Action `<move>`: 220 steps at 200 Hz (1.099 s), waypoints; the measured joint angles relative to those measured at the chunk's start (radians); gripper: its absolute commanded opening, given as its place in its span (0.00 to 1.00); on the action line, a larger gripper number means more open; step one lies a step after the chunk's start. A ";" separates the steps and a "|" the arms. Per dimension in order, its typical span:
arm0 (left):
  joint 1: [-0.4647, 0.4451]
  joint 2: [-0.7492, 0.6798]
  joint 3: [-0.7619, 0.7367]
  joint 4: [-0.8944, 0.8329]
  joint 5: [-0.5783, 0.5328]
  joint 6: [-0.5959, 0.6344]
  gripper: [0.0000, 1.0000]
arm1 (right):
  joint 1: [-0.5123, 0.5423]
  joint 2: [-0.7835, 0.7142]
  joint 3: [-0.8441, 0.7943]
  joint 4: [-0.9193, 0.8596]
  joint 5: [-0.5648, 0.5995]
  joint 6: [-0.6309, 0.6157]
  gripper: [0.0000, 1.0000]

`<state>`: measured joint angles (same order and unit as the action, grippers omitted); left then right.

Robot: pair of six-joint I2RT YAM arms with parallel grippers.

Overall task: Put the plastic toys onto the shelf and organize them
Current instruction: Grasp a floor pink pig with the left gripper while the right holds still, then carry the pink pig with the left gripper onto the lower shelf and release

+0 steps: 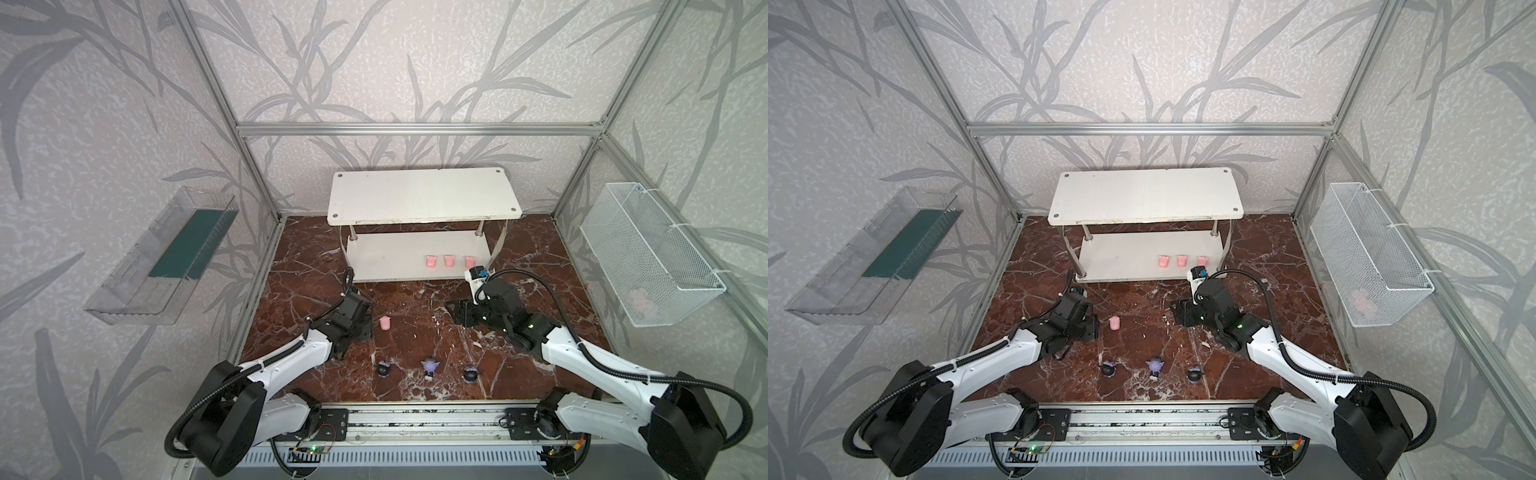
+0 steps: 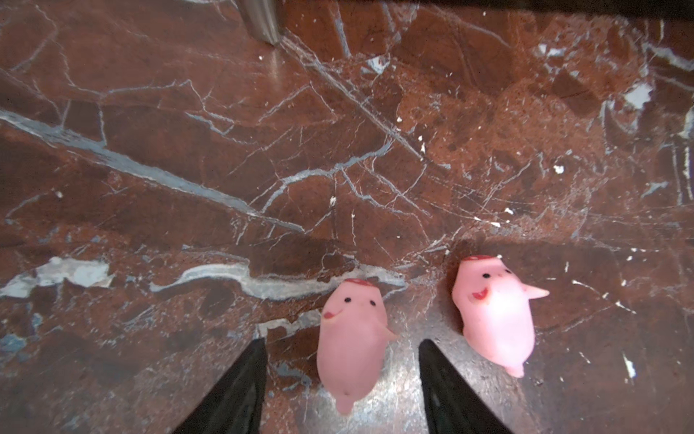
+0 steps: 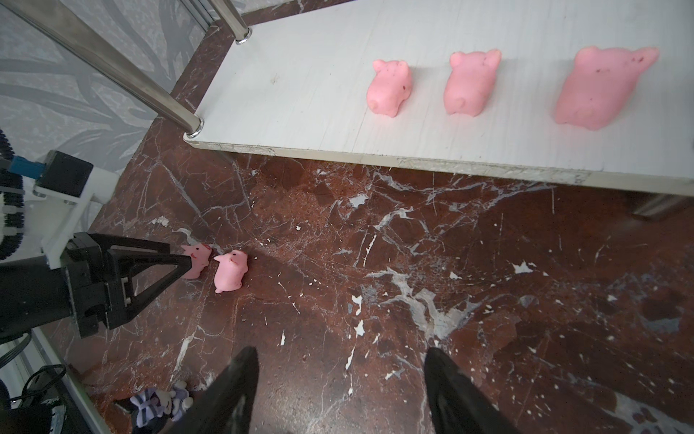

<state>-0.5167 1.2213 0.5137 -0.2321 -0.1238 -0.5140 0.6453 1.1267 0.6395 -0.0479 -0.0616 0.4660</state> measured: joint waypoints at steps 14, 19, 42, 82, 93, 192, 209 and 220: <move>0.000 0.024 0.006 0.000 0.005 0.002 0.63 | 0.000 0.000 -0.005 0.000 0.000 0.002 0.71; 0.000 0.032 0.008 0.000 0.007 0.003 0.63 | 0.000 0.000 -0.006 0.001 0.000 0.003 0.71; 0.000 0.051 0.010 0.002 0.015 0.008 0.63 | -0.003 0.000 -0.013 0.007 0.000 0.006 0.71; 0.000 0.090 0.022 0.002 0.032 0.025 0.57 | -0.016 0.000 -0.026 0.022 -0.006 0.013 0.70; 0.000 0.101 0.028 0.008 0.038 0.028 0.55 | -0.019 0.000 -0.026 0.023 -0.008 0.014 0.70; 0.000 0.143 0.039 0.034 0.048 0.040 0.33 | -0.032 0.012 -0.027 0.029 -0.021 0.016 0.70; 0.000 0.143 0.039 0.034 0.048 0.040 0.32 | -0.032 0.018 -0.027 0.029 -0.024 0.016 0.70; 0.000 0.143 0.041 0.032 0.048 0.039 0.32 | -0.032 0.021 -0.027 0.029 -0.026 0.016 0.70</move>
<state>-0.5171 1.3640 0.5545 -0.2005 -0.0761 -0.4747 0.6128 1.1481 0.6121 -0.0189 -0.0875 0.4824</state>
